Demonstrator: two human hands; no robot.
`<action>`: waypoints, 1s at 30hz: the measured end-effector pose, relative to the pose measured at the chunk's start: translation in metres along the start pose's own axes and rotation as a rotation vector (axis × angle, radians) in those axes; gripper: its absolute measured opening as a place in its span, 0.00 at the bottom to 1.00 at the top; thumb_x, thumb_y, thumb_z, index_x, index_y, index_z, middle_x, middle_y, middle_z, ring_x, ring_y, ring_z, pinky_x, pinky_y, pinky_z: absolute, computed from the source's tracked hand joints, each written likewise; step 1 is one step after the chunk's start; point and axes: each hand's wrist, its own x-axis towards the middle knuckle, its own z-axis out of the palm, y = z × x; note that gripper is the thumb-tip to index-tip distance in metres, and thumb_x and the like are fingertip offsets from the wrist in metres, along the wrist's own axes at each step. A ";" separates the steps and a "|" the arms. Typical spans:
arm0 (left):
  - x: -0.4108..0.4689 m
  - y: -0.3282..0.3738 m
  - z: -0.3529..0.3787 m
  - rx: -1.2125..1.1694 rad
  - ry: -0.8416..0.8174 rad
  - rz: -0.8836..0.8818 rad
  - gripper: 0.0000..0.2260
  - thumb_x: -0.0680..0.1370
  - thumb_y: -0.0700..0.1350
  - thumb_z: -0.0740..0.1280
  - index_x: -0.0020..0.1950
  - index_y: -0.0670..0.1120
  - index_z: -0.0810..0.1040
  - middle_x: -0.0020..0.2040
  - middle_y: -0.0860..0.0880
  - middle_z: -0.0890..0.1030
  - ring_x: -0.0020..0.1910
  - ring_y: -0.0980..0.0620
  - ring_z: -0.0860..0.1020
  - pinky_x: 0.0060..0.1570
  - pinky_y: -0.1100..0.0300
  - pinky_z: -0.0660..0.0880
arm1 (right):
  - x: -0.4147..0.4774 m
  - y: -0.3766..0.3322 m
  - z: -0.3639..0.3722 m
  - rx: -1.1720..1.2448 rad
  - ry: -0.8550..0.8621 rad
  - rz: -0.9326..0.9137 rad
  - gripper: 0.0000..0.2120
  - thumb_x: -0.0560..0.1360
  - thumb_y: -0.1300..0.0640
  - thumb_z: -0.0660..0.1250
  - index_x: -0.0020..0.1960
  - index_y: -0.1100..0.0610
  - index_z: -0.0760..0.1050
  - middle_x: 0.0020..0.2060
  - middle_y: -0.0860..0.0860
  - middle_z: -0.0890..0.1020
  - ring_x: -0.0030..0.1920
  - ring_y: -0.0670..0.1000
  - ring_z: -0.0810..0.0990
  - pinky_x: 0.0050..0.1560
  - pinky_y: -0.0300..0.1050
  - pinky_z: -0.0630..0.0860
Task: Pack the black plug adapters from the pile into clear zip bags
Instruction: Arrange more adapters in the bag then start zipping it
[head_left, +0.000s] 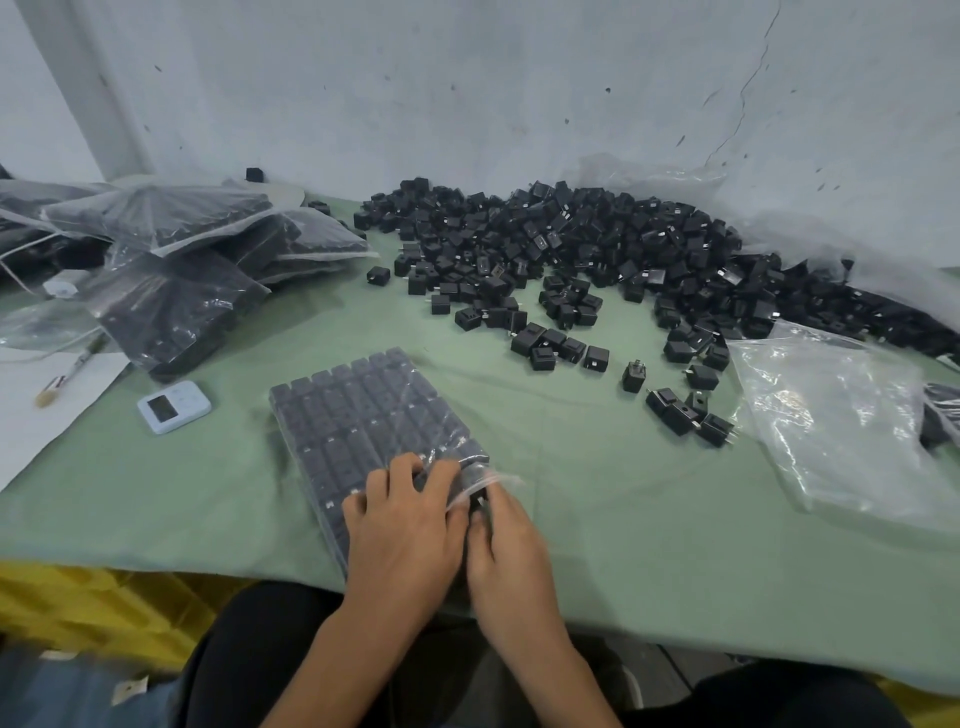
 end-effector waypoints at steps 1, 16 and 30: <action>0.000 0.000 0.000 0.006 0.000 0.004 0.14 0.78 0.57 0.65 0.63 0.59 0.74 0.59 0.50 0.74 0.54 0.46 0.73 0.52 0.46 0.69 | 0.002 0.000 -0.001 -0.023 -0.017 -0.008 0.06 0.81 0.62 0.59 0.53 0.56 0.74 0.47 0.47 0.78 0.46 0.46 0.76 0.50 0.42 0.72; 0.001 0.001 0.002 0.084 0.003 0.071 0.13 0.77 0.52 0.71 0.61 0.59 0.77 0.57 0.47 0.77 0.50 0.43 0.76 0.48 0.44 0.71 | 0.015 0.005 -0.015 -0.466 -0.240 -0.031 0.24 0.83 0.52 0.52 0.79 0.48 0.55 0.71 0.48 0.70 0.61 0.59 0.76 0.55 0.53 0.72; 0.000 0.000 -0.002 0.171 -0.076 0.148 0.17 0.75 0.51 0.67 0.63 0.60 0.81 0.61 0.43 0.80 0.55 0.38 0.79 0.45 0.40 0.74 | 0.004 0.008 -0.015 -0.409 -0.200 -0.030 0.23 0.82 0.50 0.54 0.77 0.43 0.56 0.70 0.46 0.63 0.56 0.56 0.77 0.52 0.50 0.72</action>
